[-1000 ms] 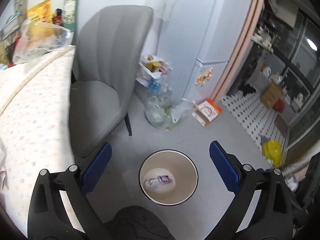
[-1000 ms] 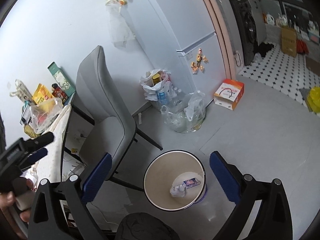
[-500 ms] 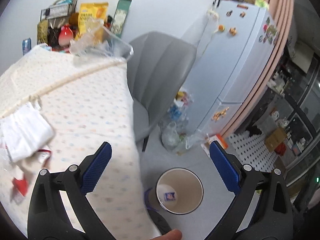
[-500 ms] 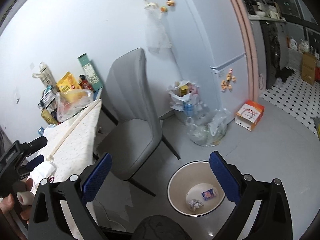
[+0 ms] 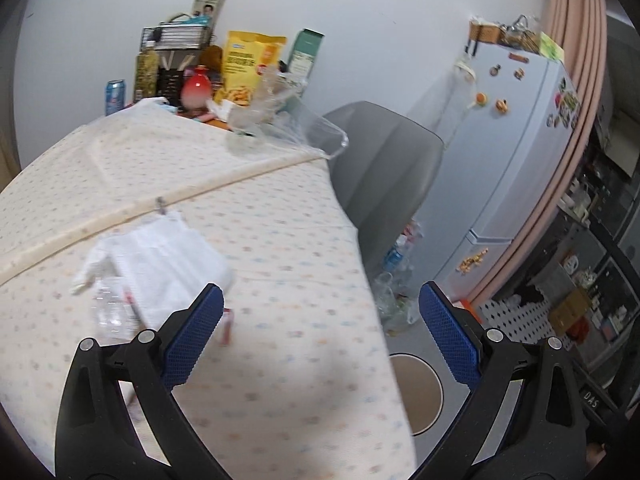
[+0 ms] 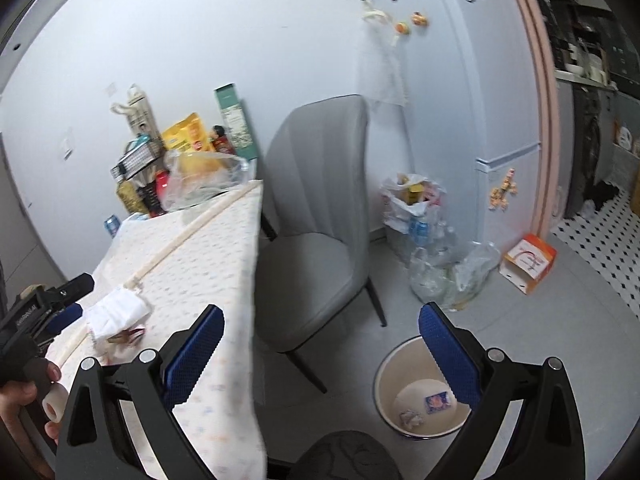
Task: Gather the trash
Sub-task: 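Return both grippers to the table toward the plastic bottle and tissue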
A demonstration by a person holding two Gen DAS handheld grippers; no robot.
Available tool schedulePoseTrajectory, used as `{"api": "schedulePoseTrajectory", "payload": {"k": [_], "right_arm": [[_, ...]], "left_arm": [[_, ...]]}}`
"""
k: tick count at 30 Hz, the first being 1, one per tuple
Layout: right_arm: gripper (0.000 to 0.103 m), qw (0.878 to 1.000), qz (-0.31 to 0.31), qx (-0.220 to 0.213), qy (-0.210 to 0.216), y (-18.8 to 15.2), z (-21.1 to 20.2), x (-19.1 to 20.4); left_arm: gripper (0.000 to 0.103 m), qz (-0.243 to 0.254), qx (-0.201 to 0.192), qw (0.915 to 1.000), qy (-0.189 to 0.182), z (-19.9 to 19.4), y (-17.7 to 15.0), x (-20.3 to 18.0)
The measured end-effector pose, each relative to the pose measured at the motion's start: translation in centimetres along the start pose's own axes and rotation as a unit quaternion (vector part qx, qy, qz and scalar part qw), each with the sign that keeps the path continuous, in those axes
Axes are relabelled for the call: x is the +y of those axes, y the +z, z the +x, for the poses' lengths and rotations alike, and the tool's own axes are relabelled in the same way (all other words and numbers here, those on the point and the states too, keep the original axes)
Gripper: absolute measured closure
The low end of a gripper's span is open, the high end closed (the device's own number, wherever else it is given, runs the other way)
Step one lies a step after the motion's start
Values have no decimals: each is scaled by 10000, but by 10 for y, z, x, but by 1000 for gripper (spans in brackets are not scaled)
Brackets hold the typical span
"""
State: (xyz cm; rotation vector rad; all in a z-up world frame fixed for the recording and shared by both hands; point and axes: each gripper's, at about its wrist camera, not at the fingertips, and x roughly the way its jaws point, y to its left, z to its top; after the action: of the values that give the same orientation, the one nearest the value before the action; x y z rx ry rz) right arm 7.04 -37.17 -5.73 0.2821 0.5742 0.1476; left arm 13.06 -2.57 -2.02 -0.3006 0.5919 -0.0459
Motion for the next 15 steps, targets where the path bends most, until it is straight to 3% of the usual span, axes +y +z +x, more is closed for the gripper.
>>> {"api": "schedulePoseTrajectory", "payload": {"k": [6, 15], "right_arm": [[7, 9988, -193, -49, 436, -5, 4, 42], [7, 9951, -633, 337, 674, -10, 24, 96]], "left_arm": [[6, -297, -78, 9994, 168, -14, -1, 46], [16, -663, 12, 9974, 288, -23, -9, 106]]}}
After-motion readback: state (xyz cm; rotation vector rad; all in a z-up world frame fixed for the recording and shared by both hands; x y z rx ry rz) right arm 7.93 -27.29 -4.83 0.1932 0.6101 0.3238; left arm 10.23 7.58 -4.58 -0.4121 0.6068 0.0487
